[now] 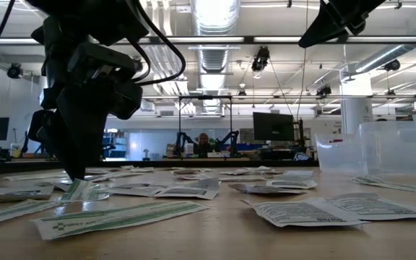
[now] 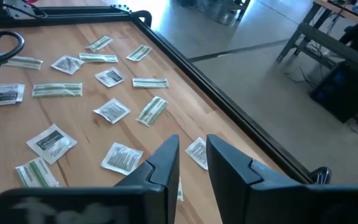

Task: Pick & Place First Aid Supplies
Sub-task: Put the bandage pack into the bottom bin

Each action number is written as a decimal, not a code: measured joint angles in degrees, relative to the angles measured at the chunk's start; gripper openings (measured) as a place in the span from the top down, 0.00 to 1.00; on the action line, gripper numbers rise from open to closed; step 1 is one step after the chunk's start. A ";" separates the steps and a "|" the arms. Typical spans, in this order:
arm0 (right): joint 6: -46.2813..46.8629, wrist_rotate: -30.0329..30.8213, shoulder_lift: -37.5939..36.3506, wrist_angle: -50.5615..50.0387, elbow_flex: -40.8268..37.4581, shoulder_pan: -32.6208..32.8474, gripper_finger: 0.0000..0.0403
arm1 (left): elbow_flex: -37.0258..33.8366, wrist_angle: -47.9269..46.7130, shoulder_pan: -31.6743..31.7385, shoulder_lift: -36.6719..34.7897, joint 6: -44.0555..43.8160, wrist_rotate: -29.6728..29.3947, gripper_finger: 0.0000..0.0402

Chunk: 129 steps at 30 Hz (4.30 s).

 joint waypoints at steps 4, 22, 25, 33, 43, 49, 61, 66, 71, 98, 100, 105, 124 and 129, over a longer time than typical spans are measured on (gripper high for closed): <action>0.00 0.02 0.00 0.27 0.00 0.00 0.83 | 0.00 0.00 -0.11 0.00 -0.01 0.02 0.52; 0.15 0.00 0.00 0.46 0.00 0.00 0.80 | 0.00 0.02 -0.59 0.00 0.17 0.02 0.52; 0.17 -0.02 0.00 0.49 0.00 0.00 0.80 | 0.00 0.07 -0.59 0.00 0.20 0.04 0.52; 0.17 -0.04 0.00 0.54 0.00 0.00 0.83 | -1.84 3.20 -0.65 -0.02 -0.21 0.46 0.52; 0.17 -0.09 -0.01 0.61 0.00 -0.02 0.82 | -3.65 5.29 -0.68 -0.15 -1.38 0.44 0.52; 0.17 -0.09 -0.02 0.63 0.00 -0.02 0.80 | -3.72 5.01 -0.70 -0.15 -1.45 -0.58 0.55; 0.17 -0.09 -0.02 0.70 0.00 -0.02 0.83 | -3.85 4.99 -0.70 -0.04 -0.08 -2.56 0.78; 0.17 -0.09 -0.02 0.74 0.00 -0.02 0.82 | -3.87 5.53 -0.68 0.00 0.26 -2.89 0.86; 0.17 -0.09 -0.02 0.74 0.00 -0.02 0.80 | -3.89 6.33 -0.68 0.02 0.77 -2.89 0.93; 4.03 -14.91 0.07 12.79 -5.43 0.17 0.79 | -3.87 7.89 -0.68 -2.44 7.57 -2.03 1.00; 3.01 -18.26 0.09 18.69 -7.84 0.17 0.79 | -3.87 7.82 -0.68 -2.45 8.13 -2.03 1.00; 0.04 -28.02 0.13 33.00 -13.62 0.15 0.79 | -3.87 7.78 -0.85 -2.49 9.52 -1.97 1.00; -2.82 -29.35 0.09 36.65 -15.93 0.13 0.83 | -5.17 7.82 -0.76 -2.36 9.40 -2.45 0.89; -2.84 -29.33 0.09 36.61 -15.93 0.13 0.82 | -5.68 7.83 -0.50 -2.34 8.51 -2.45 0.77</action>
